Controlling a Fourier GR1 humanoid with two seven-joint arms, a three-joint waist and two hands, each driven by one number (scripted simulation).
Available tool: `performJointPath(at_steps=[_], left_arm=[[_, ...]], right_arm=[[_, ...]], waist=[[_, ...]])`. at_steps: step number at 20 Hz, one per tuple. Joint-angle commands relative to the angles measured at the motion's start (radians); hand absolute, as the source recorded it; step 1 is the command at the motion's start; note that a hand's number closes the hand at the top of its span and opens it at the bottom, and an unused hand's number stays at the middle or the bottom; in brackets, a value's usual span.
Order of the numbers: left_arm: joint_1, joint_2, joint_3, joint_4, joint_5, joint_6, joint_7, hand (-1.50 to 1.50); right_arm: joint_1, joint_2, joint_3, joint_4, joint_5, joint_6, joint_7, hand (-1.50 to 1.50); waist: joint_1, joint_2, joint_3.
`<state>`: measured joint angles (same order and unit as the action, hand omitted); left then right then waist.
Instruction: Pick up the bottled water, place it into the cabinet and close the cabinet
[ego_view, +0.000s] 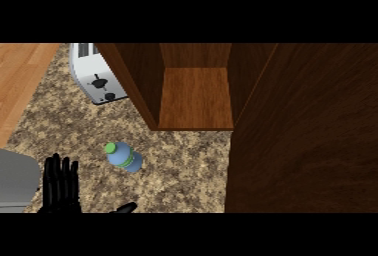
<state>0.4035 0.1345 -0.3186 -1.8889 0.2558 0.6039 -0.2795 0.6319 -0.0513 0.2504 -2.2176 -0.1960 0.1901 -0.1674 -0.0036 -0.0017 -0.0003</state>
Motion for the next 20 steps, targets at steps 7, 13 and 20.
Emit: performJointPath(at_steps=[7, 13, 20], left_arm=[[-0.088, -0.002, 0.150, 0.277, 0.111, -0.158, -0.079, -1.50], [-0.167, -0.045, 0.224, 0.450, 0.170, -0.240, -0.139, -1.50], [-0.312, -0.060, 0.349, 0.774, 0.250, -0.387, -0.245, -1.50]], right_arm=[[0.072, 0.012, 0.108, -0.061, 0.082, -0.038, -0.018, -1.50], [0.045, -0.023, 0.036, -0.054, 0.006, -0.024, -0.008, -1.50], [0.079, -0.055, 0.024, -0.048, -0.033, 0.014, -0.042, -1.50]], waist=[[-0.003, 0.000, 0.000], [-0.002, 0.001, 0.000], [-0.006, 0.001, 0.000]])
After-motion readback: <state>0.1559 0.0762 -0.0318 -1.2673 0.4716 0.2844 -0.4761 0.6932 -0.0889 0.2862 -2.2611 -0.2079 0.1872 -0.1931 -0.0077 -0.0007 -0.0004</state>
